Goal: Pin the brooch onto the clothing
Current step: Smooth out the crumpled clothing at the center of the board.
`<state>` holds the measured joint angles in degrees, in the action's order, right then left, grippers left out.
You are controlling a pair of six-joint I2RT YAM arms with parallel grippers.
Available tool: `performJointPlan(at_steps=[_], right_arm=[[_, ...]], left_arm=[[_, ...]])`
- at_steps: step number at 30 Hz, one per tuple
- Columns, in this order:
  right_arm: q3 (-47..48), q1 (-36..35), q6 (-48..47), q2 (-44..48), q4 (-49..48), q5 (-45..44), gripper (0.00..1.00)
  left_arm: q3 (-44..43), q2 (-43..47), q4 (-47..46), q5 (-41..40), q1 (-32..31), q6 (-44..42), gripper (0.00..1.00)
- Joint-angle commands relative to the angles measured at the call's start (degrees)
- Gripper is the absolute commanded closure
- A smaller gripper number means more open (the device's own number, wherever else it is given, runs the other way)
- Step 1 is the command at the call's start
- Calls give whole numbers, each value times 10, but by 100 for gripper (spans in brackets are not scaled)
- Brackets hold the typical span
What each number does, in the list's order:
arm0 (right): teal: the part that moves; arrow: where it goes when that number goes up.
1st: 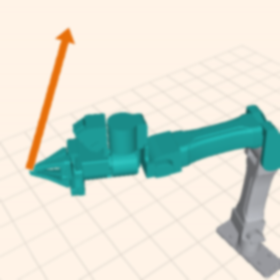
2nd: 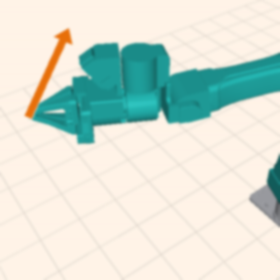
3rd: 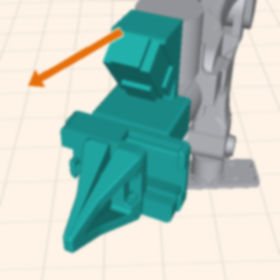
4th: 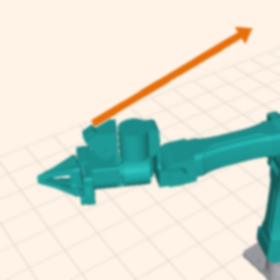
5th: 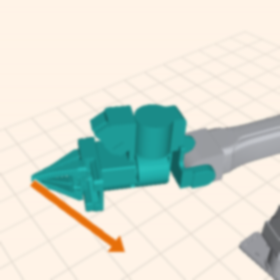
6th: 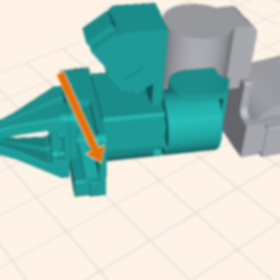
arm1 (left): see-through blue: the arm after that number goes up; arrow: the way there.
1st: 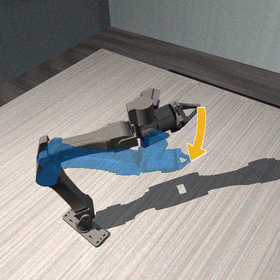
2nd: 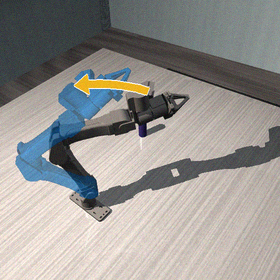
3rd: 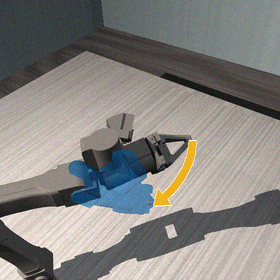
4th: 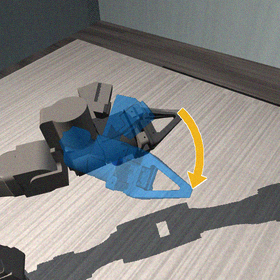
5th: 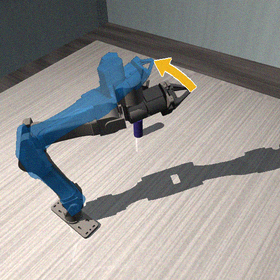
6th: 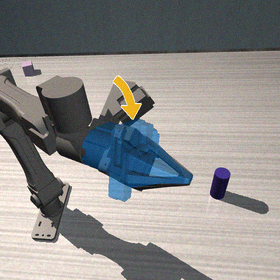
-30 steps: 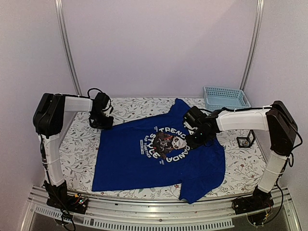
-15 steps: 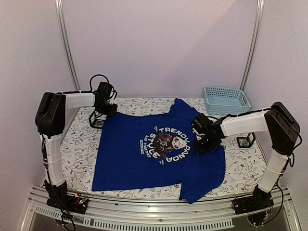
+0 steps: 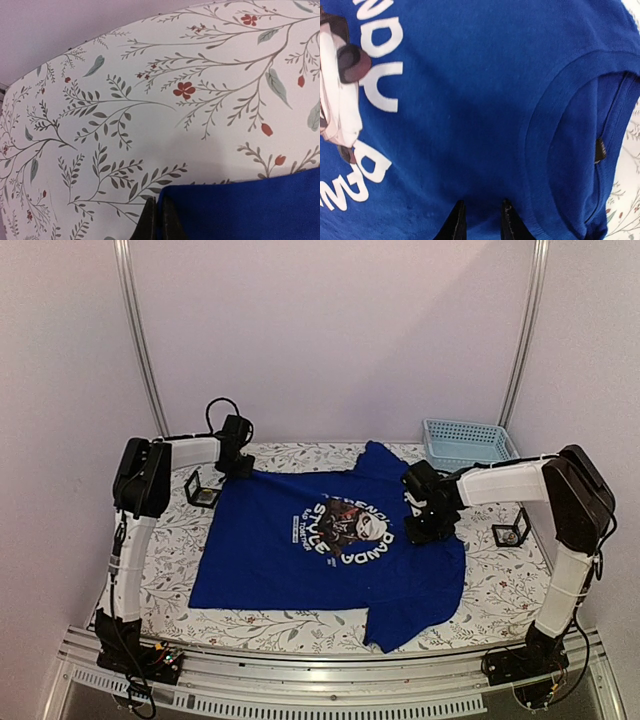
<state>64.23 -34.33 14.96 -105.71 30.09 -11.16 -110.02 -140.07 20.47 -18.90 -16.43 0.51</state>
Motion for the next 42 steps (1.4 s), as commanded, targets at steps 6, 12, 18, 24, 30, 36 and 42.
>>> performJointPlan(at_steps=[6,12,18,24,30,36,42], right_arm=[[126,41,-74,-22,32,5,76],[263,91,-114,-88,11,20,79],[402,103,-169,-238,26,25,89],[491,118,-189,-342,42,24,93],[575,131,-201,-433,92,-12,93],[678,156,-192,-497,130,-21,93],[688,158,-231,-488,95,17,89]], left_arm=[[-15,10,34,-17,2,-8,54],[59,136,-4,-19,-21,-10,31],[189,261,11,-24,-71,60,32],[397,342,10,13,-110,162,38],[506,353,13,22,-126,201,41],[528,335,15,-12,-126,188,41],[517,316,21,-30,-125,173,40]])
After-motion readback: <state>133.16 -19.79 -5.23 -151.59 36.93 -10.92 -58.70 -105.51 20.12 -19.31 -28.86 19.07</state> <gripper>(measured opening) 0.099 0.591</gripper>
